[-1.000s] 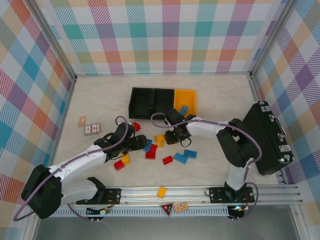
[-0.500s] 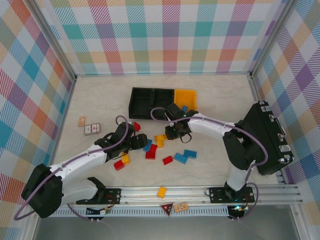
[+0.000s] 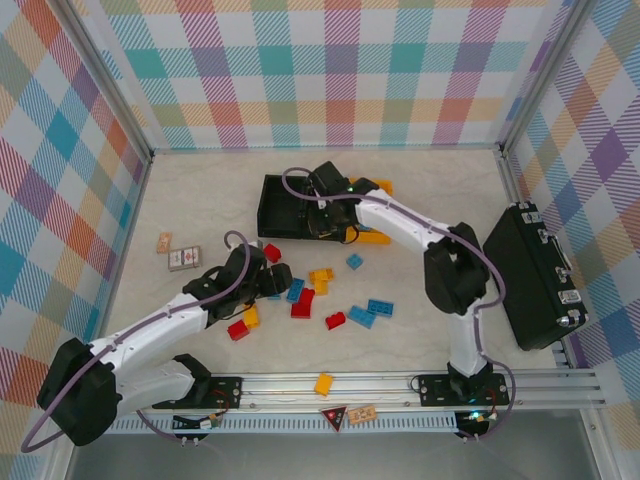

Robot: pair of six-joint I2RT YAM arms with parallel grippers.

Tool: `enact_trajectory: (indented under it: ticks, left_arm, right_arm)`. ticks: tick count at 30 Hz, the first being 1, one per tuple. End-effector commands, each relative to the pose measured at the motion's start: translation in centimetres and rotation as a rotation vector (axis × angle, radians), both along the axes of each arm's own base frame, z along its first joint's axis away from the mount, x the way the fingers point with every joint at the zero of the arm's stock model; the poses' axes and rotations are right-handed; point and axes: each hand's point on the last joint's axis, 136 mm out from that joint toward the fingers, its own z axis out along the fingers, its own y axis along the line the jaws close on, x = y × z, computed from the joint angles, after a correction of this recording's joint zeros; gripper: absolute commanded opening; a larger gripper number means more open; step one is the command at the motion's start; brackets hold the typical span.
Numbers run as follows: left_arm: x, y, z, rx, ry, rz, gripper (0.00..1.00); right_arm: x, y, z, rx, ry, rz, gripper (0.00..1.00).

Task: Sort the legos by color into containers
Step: Place the lego in the container.

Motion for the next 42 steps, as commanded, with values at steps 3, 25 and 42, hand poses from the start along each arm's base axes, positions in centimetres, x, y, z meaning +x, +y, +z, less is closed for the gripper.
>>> enact_trajectory:
  ticks: [3, 25, 42]
  left_arm:
    - [-0.8, 0.9, -0.5, 0.019, 0.016, 0.024, 0.80]
    - [-0.5, 1.2, -0.4, 0.042, 0.009, 0.037, 0.80]
    - [1.5, 2.0, 0.0, 0.167, 0.081, 0.117, 0.78]
  right_arm:
    - [2.5, -1.1, -1.2, -0.044, 0.048, -0.085, 0.28]
    - [5.3, -0.1, -2.1, -0.045, 0.053, -0.115, 0.50]
    - [-2.1, -3.0, 4.3, 0.173, -0.031, -0.080, 0.54]
